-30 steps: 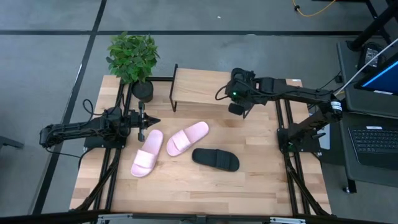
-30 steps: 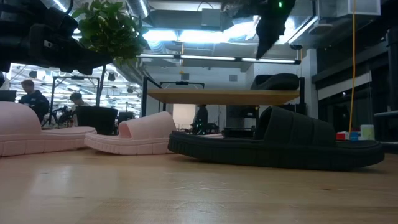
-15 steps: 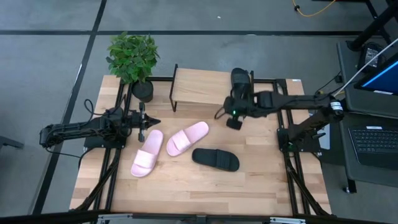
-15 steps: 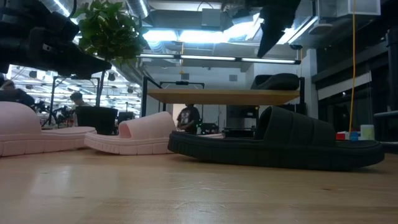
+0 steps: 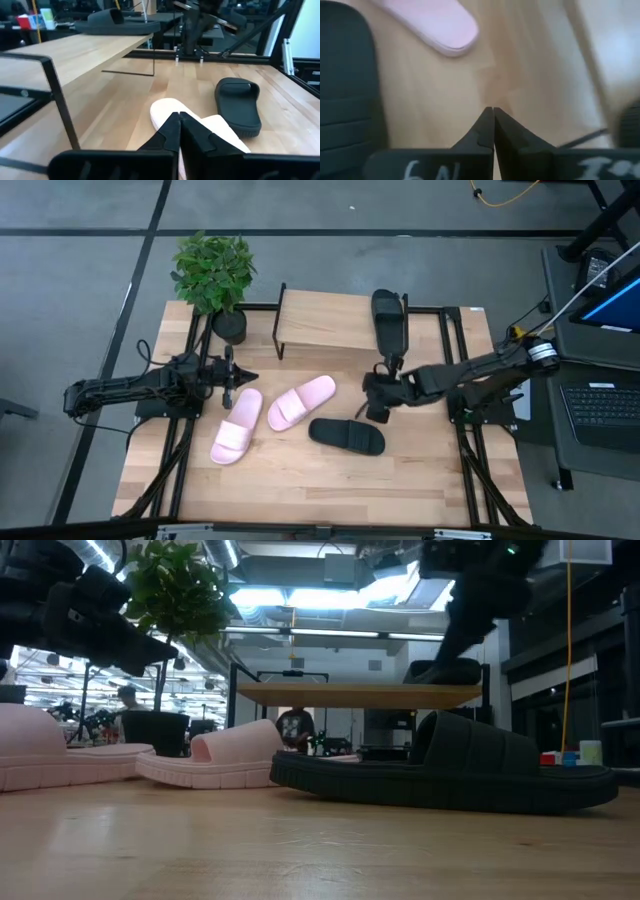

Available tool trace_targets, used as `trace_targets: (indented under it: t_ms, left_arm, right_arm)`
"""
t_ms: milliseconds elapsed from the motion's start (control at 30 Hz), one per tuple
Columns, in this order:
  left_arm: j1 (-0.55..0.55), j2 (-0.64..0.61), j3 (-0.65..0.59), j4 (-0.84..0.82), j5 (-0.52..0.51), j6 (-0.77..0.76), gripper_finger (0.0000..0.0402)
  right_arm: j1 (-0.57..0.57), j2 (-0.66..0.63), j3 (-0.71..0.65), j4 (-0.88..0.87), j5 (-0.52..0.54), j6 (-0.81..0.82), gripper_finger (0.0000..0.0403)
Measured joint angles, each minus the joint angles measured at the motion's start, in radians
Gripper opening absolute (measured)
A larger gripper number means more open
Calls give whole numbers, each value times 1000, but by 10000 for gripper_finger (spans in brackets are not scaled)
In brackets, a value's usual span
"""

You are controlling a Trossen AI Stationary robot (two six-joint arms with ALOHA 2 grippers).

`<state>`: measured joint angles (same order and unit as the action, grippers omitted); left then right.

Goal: Pick and place slides into the shelf
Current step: Put the black slide on the shelf

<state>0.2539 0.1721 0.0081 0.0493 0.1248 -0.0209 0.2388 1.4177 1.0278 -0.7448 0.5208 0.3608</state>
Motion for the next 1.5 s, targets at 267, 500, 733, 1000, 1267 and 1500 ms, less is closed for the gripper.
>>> trace_targets:
  t_ms: [267, 500, 733, 1000, 1267, 1500]
  left_arm:
    - [0, 0, 0, -12, 0, -4, 0]
    - [0, 0, 0, -12, 0, -4, 0]
    - [0, 0, 0, -12, 0, -4, 0]
    - [0, 0, 0, -11, 0, -3, 0]
    - [0, 0, 0, -11, 0, -4, 0]
    - [0, 0, 0, -8, 0, -20, 0]
  right_arm:
    - [79, -195, -244, 248, 7, 53, 2]
    - [134, -368, -501, 497, -3, 106, 2]
    - [202, -481, -653, 652, -73, 231, 2]
    - [268, -495, -813, 965, -105, 329, 3]
    - [304, -495, -856, 1072, -104, 394, 2]
    - [306, -479, -810, 1073, -103, 318, 2]
